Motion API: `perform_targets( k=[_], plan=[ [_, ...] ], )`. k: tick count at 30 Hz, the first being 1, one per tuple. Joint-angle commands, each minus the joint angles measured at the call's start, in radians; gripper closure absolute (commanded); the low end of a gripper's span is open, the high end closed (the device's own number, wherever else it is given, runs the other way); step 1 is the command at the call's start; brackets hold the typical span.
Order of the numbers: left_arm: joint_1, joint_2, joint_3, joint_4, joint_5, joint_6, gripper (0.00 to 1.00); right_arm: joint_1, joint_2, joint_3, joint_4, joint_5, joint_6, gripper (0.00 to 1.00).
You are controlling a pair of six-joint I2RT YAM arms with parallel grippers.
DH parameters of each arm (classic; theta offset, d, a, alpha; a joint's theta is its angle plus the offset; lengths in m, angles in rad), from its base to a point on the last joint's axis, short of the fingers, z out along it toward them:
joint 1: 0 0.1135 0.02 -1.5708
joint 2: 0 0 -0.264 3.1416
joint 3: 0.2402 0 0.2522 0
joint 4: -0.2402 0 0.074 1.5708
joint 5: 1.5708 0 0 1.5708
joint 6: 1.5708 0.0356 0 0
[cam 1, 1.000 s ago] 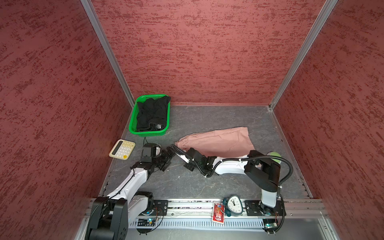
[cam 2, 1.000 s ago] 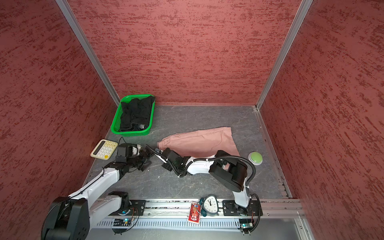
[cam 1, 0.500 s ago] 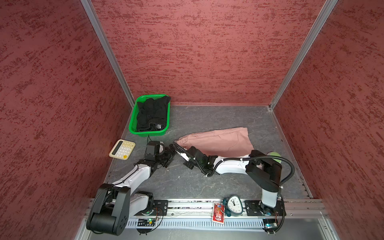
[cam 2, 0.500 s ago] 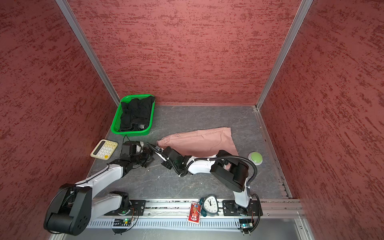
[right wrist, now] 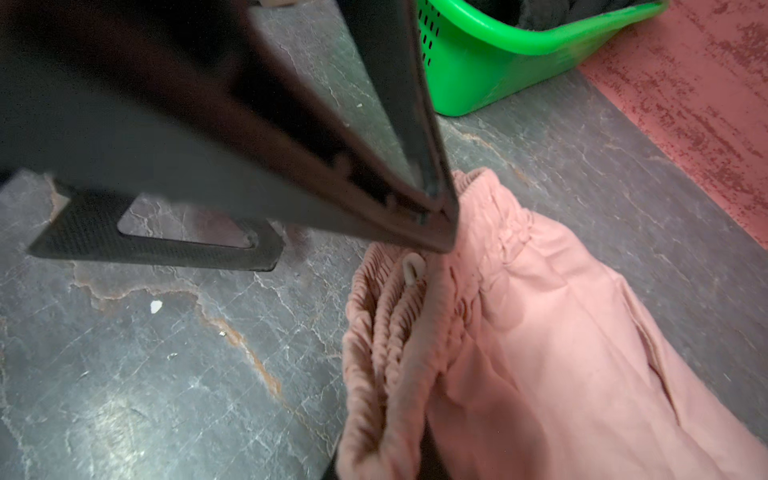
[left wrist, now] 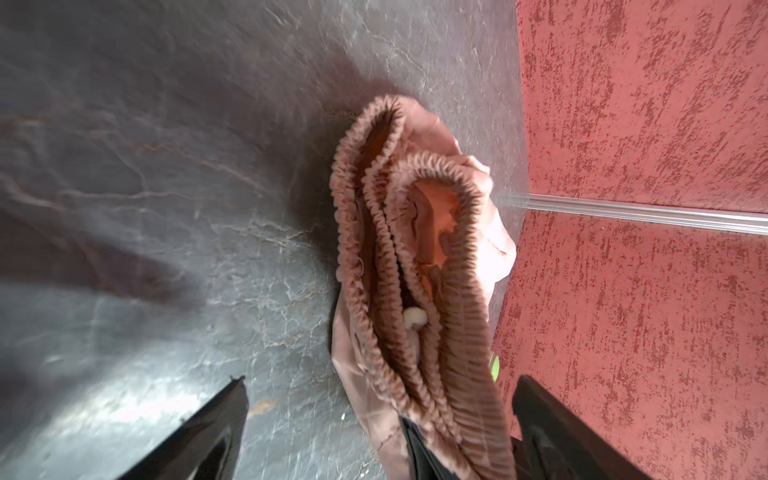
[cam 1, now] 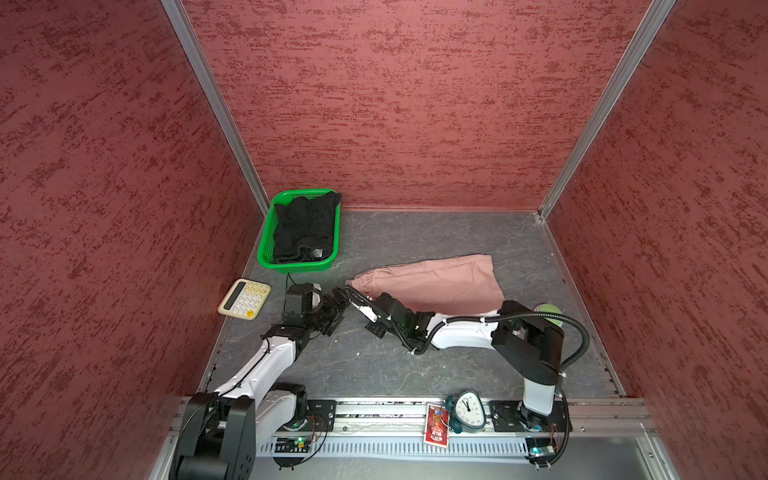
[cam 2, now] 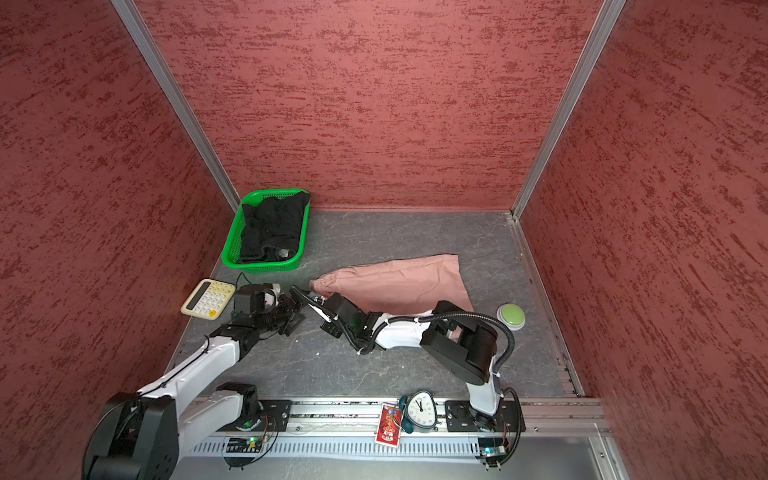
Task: Fold and stack the shorts
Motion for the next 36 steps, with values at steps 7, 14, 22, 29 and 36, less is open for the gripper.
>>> perform_targets(
  k=[7, 14, 22, 29, 36],
  plan=[
    [0.057, 0.068, 0.012, 0.089, 0.116, 0.001, 0.01, 0.009, -0.016, -0.014, 0.005, -0.021, -0.027, 1.00],
    [-0.019, 0.167, 0.006, 0.201, 0.100, -0.037, 0.01, 0.009, -0.013, -0.005, 0.018, -0.028, -0.026, 1.00],
    [-0.028, 0.236, -0.006, 0.330, 0.077, -0.064, 0.01, 0.010, -0.015, -0.011, 0.029, -0.029, -0.026, 1.00],
    [-0.086, 0.355, 0.015, 0.418, 0.064, -0.064, 0.06, 0.011, -0.023, -0.012, 0.044, -0.037, -0.020, 1.00],
    [-0.101, 0.414, 0.074, 0.379, 0.083, -0.002, 0.49, 0.014, -0.065, -0.033, 0.032, -0.098, -0.008, 0.92]
  ],
)
